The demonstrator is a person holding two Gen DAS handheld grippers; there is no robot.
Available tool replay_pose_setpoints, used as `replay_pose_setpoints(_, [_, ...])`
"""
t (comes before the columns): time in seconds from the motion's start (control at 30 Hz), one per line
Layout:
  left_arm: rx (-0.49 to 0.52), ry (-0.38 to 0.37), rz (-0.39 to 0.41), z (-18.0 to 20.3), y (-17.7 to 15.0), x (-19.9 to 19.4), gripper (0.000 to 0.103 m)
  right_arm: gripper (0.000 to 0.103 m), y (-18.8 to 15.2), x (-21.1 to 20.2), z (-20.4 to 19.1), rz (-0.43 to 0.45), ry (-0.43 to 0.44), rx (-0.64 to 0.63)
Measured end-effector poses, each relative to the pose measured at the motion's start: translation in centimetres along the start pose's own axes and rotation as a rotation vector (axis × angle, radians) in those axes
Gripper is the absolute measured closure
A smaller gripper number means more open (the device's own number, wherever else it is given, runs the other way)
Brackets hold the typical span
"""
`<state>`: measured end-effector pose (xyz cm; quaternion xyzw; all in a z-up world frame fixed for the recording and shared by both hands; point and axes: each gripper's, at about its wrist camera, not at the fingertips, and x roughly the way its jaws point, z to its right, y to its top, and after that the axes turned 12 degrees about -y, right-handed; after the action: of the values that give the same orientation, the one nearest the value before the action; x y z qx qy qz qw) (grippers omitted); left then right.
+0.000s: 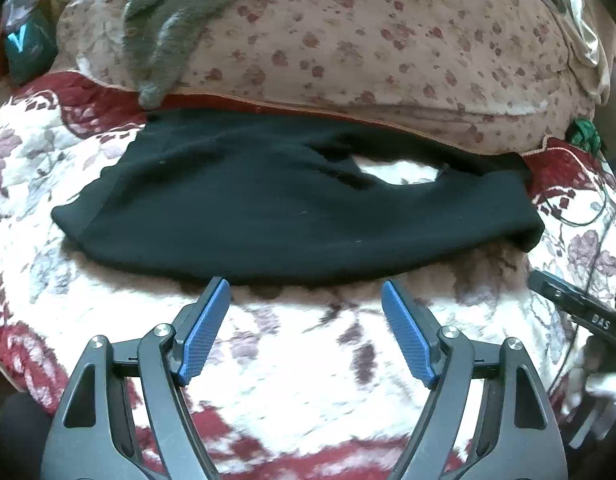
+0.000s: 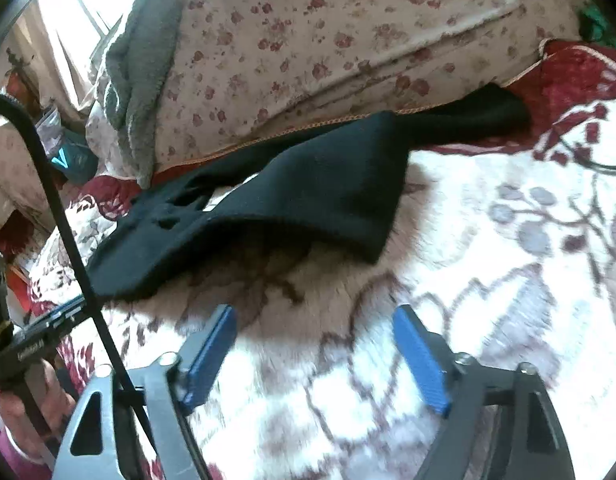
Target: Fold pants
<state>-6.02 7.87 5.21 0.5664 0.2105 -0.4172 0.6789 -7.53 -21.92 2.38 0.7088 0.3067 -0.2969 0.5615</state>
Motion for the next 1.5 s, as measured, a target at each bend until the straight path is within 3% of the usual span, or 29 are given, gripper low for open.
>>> replay_pose_setpoints(0.1, [-0.017, 0.012, 0.009, -0.9, -0.3, -0.3, 0.024, 0.025, -0.1, -1.0, 0.5, 0.005, -0.084, -0.002])
replay_pose_setpoints(0.37, [-0.125, 0.03, 0.002, -3.5, -0.6, -1.0, 0.024, 0.025, 0.4, -0.8, 1.1, -0.029, -0.085, 0.019])
replay_pose_setpoints(0.53, [-0.173, -0.007, 0.037, -4.2, 0.3, -1.8, 0.024, 0.025, 0.9, 0.1, 0.7, 0.012, -0.075, 0.032])
replay_pose_setpoints(0.8, [-0.209, -0.046, 0.03, -5.3, 0.5, -0.3, 0.024, 0.026, 2.4, 2.3, 0.5, 0.029, -0.126, 0.024])
replay_pose_setpoints(0.93, [-0.201, -0.035, 0.043, -5.7, 0.7, -0.1, 0.024, 0.038, 3.4, 3.8, 0.7, 0.014, -0.092, 0.028])
replay_pose_setpoints(1.2, [-0.215, 0.006, 0.043, -6.4, 1.0, 2.1, 0.024, 0.072, 4.9, 5.3, 2.4, 0.008, -0.009, 0.119])
replay_pose_setpoints(1.3, [-0.189, 0.027, 0.047, -5.9, 1.1, 2.4, 0.024, 0.077, 5.1, 4.5, 2.6, 0.041, 0.012, 0.135])
replay_pose_setpoints(1.33, [-0.176, 0.037, 0.046, -5.7, 1.1, 2.5, 0.026, 0.078, 5.2, 4.2, 2.5, 0.049, 0.011, 0.131])
replay_pose_setpoints(1.5, [-0.149, 0.077, 0.053, -5.9, 1.4, 2.6, 0.055, 0.081, 6.3, 1.5, 0.7, 0.128, -0.003, 0.069])
